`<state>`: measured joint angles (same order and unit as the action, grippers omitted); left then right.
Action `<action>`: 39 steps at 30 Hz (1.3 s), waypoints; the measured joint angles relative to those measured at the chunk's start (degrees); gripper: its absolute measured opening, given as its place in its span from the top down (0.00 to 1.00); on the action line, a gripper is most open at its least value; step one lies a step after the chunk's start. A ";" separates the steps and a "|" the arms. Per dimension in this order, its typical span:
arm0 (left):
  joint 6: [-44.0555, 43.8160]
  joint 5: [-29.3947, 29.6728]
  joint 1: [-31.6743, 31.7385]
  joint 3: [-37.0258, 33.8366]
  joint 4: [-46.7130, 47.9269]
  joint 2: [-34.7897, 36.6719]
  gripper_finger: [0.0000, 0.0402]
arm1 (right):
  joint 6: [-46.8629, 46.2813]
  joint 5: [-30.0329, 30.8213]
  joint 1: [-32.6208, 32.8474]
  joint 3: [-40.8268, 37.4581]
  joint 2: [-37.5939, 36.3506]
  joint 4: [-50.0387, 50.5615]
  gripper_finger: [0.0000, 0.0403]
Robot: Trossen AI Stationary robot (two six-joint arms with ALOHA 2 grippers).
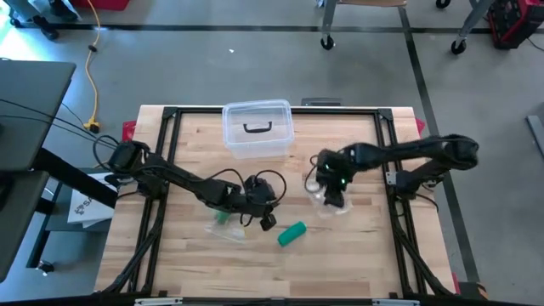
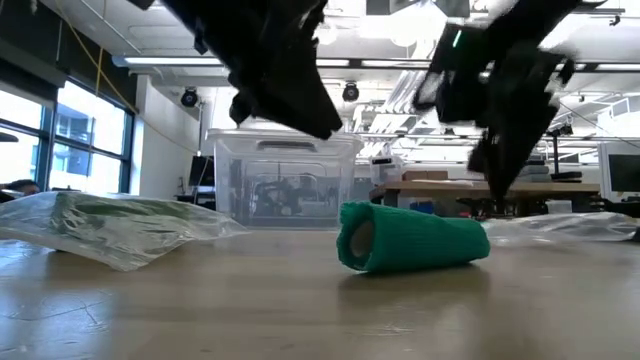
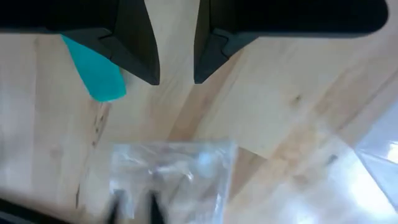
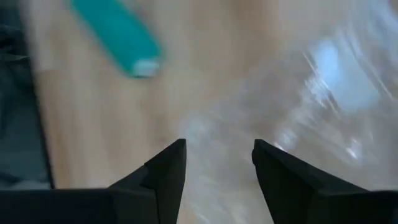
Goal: Roll bandage
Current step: Open the zip bag
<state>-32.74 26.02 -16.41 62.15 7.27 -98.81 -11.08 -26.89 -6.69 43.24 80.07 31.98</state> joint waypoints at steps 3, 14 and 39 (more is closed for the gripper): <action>-0.03 0.61 -0.09 0.00 -1.26 0.49 0.77 | -3.76 7.84 5.32 0.01 -5.38 -1.38 0.56; 0.30 -0.16 0.66 -0.02 -6.21 -0.69 0.77 | -0.17 23.07 -13.73 -0.99 -9.68 5.11 0.56; 1.94 0.66 -1.22 -0.07 -7.44 -0.67 0.77 | 3.89 -16.95 -28.54 -18.88 6.54 -29.79 0.67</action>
<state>-30.81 26.68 -17.63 62.08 -0.17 -99.48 -7.20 -43.84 -35.23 24.36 86.61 2.19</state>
